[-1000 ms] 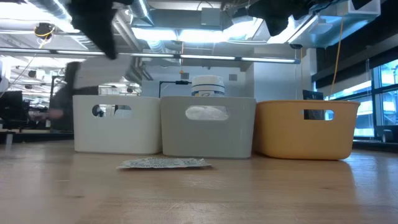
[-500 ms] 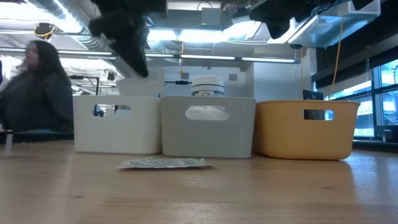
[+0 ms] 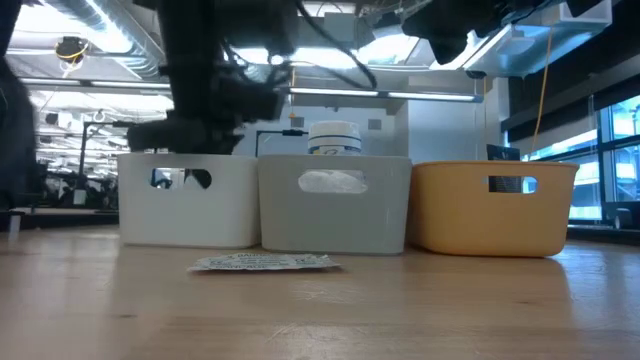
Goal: Pick & Place Travel size toiletries
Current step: Put the white band-aid into the white bin
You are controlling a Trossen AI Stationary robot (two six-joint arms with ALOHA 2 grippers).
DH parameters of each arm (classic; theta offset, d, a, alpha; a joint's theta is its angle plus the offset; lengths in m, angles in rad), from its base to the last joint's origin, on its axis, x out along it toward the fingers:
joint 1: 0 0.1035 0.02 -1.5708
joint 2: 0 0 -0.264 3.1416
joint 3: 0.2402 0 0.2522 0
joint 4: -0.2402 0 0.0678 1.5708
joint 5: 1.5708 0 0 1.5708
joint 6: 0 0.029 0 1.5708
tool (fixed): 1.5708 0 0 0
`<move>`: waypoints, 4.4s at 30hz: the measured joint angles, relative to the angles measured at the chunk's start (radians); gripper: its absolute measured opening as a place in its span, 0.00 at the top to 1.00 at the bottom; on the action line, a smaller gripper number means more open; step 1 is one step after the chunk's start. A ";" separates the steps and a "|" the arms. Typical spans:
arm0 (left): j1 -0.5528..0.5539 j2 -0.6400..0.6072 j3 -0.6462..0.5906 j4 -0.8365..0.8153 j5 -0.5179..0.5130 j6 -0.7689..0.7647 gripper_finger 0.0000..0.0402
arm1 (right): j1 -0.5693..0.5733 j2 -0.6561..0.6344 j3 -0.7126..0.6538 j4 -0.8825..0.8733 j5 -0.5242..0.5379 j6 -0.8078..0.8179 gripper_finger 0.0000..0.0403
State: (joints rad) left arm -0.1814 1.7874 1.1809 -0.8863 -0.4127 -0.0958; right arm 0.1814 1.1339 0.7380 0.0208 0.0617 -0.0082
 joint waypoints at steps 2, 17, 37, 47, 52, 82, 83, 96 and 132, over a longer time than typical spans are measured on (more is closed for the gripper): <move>0.000 0.024 0.000 0.000 0.021 0.008 1.00 | 0.000 0.000 0.000 0.000 0.000 0.000 0.93; -0.006 0.003 0.000 -0.041 0.033 -0.034 0.70 | 0.002 0.000 0.000 0.000 0.000 0.001 0.95; -0.221 -0.181 0.000 0.350 0.050 -0.153 0.70 | 0.002 0.000 0.000 0.001 0.001 0.004 0.95; -0.287 -0.106 0.000 0.475 0.047 -0.153 0.70 | 0.002 0.000 0.000 0.002 0.001 0.003 0.95; -0.296 -0.024 0.000 0.570 0.045 -0.153 0.70 | 0.002 0.000 0.000 0.001 0.001 0.003 0.95; -0.309 0.190 0.000 0.594 0.101 -0.197 0.75 | 0.002 0.000 0.000 0.001 0.001 0.009 0.95; -0.310 0.195 0.002 0.600 0.110 -0.199 0.75 | 0.002 0.000 0.000 0.001 0.001 0.009 0.95; -0.381 0.214 0.003 0.603 0.218 -0.266 0.76 | 0.002 0.000 0.000 0.000 0.001 0.011 0.95; -0.452 0.028 -0.002 0.525 0.134 -0.351 0.55 | 0.006 0.000 0.000 0.017 -0.002 0.026 0.95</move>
State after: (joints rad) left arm -0.6331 1.8153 1.1793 -0.3618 -0.2784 -0.4471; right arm 0.1871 1.1339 0.7380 0.0380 0.0593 0.0177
